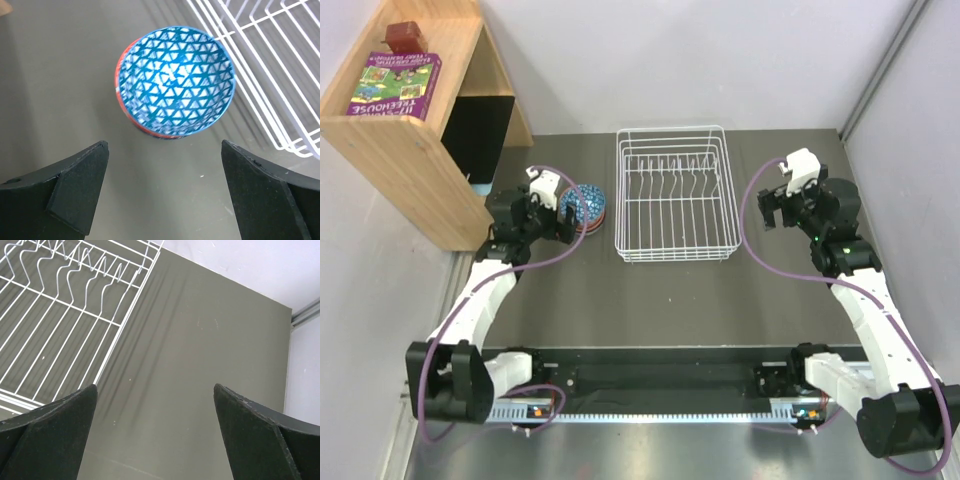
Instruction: Load the bowls into the dish rack
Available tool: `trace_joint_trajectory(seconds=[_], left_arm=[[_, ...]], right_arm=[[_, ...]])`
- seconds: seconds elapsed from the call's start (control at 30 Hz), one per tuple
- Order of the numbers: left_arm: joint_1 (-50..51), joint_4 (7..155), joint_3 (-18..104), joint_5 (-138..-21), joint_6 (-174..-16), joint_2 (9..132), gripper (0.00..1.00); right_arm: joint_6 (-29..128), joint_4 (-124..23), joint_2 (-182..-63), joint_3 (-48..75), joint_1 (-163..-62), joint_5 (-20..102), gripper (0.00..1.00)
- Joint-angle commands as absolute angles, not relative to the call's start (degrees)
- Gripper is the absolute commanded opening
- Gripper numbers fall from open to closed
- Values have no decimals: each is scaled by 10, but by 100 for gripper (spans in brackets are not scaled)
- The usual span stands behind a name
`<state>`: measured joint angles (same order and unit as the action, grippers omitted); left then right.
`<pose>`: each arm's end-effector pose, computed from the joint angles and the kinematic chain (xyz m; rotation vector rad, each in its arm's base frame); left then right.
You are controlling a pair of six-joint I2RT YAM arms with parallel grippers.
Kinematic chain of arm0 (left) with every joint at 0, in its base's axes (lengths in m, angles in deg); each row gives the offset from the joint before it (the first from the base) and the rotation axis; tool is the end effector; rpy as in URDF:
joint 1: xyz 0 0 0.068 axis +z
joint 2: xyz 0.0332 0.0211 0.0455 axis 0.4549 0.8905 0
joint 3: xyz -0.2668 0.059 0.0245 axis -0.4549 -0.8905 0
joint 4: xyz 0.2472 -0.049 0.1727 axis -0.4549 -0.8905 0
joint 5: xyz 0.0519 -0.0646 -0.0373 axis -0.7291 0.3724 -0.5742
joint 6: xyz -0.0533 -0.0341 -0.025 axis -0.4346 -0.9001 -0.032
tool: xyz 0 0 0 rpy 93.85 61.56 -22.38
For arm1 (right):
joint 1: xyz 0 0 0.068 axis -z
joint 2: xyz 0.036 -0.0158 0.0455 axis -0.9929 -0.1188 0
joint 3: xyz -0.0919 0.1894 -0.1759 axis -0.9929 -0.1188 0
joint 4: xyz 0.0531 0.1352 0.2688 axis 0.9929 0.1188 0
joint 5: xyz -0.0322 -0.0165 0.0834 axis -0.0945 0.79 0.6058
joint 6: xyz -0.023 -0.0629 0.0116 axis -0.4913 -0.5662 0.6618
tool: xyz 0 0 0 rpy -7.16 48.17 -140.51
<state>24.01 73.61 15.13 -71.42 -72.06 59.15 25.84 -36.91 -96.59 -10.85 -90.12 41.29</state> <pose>0.3127 -0.0321 0.2546 0.4274 1.9536 -0.1949 0.2818 0.0415 0.3337 -0.4718 1.8188 0.0085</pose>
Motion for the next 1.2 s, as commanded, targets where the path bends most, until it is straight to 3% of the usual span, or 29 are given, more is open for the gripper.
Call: trace_joint_trajectory(seconds=[0.0, 0.43, 0.7, 1.0, 1.17], left_arm=[[240, 765, 198, -640, -722, 630, 99], [215, 703, 300, -503, -638, 742, 98], [214, 624, 328, -482, -565, 791, 82], [213, 629, 323, -511, -541, 808, 72], [213, 635, 322, -518, -532, 825, 61]], right_arm=[[267, -376, -955, -87, -898, 407, 100], [266, -382, -963, -96, -896, 407, 100], [265, -384, -962, -101, -897, 411, 100], [265, -383, -960, -104, -897, 423, 100], [265, -383, -954, -109, -897, 429, 100]])
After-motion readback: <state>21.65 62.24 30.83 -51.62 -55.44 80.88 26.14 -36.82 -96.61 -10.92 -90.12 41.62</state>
